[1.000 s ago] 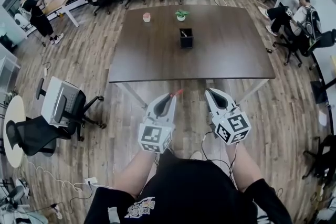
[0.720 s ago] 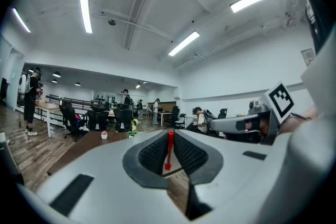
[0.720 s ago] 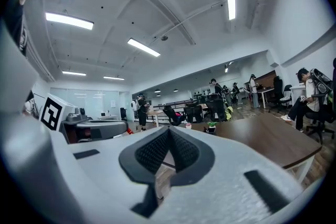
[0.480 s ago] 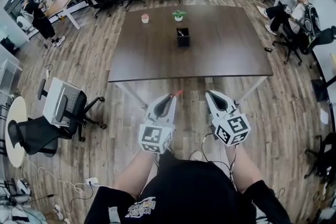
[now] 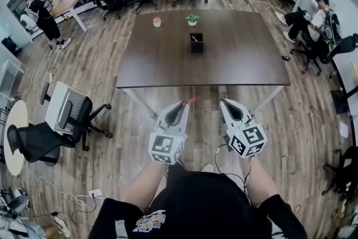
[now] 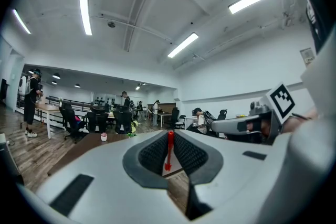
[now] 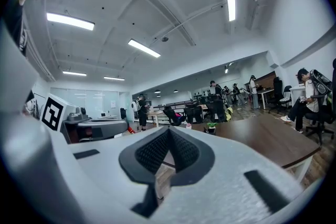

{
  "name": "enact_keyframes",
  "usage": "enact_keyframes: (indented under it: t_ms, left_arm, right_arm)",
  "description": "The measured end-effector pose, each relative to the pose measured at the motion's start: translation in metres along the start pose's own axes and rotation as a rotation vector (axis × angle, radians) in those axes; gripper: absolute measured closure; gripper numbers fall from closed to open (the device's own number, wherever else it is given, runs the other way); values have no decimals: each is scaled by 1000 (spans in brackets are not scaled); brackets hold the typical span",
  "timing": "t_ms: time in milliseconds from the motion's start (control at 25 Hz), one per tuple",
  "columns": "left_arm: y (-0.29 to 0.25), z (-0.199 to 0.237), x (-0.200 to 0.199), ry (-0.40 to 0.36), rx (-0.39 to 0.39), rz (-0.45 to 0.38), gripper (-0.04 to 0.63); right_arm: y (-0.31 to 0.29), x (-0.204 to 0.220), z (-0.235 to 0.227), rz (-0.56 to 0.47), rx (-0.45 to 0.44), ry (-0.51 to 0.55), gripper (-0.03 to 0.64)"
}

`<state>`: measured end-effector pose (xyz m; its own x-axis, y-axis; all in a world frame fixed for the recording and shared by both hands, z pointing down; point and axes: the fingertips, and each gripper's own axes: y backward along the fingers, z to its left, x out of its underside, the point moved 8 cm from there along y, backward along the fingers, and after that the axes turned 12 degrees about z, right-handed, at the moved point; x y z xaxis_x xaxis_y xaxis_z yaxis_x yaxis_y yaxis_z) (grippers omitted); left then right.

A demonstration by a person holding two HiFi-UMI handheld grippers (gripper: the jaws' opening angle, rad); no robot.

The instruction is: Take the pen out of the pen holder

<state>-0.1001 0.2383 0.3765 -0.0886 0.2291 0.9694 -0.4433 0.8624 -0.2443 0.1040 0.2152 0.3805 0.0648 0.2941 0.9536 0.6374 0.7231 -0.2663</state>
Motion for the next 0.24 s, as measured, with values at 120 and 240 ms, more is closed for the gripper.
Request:
enact_keyframes:
  t_ms: [120,240]
  left_arm:
    - [0,3,0,-1,-1,-1,566]
    - [-1,7,1,-1,-4,1,566]
  right_arm:
    - [-3,-2,1,-3,-1,0,612]
    - [-7,-2,2,-6,-3,1,612]
